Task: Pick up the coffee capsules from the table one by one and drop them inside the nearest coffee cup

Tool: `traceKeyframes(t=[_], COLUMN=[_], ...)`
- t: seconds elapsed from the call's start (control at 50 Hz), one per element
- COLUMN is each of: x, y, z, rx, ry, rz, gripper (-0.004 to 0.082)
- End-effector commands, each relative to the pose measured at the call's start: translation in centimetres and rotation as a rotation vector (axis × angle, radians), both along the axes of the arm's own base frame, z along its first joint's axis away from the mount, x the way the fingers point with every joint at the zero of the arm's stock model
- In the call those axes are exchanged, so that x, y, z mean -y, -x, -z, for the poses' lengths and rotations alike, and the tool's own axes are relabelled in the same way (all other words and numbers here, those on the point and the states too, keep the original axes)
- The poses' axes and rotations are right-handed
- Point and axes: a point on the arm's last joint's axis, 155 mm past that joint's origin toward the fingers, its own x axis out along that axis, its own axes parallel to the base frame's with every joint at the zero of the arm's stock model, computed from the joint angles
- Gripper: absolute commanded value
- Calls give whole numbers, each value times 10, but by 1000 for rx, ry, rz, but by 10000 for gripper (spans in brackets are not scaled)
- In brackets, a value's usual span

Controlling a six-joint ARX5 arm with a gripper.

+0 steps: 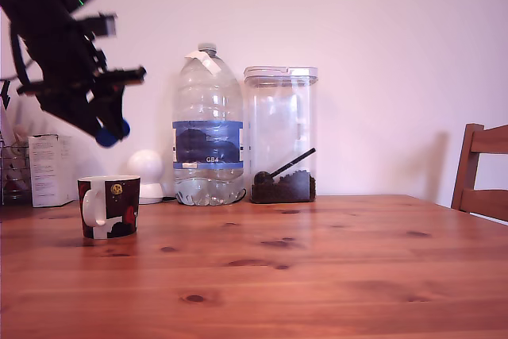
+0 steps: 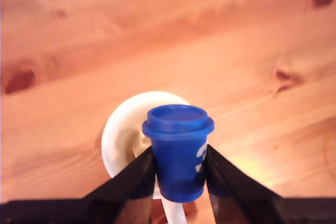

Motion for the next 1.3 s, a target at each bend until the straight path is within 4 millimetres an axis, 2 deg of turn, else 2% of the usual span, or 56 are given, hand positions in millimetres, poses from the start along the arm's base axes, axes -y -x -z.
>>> traceKeyframes(t=[0.0,0.44,1.14,1.2,1.28], x=[-3,-15,-15,-14,-14], y=[-5,-10,-14,-15,-16], z=[-1,43,43,43,42], rx=[-15,-185,-170,-164,-161], ry=[-4,-63,-61,-59,-59], rz=[-12,-42,-40,-41,-41], gripper=[178,178,191,250,440])
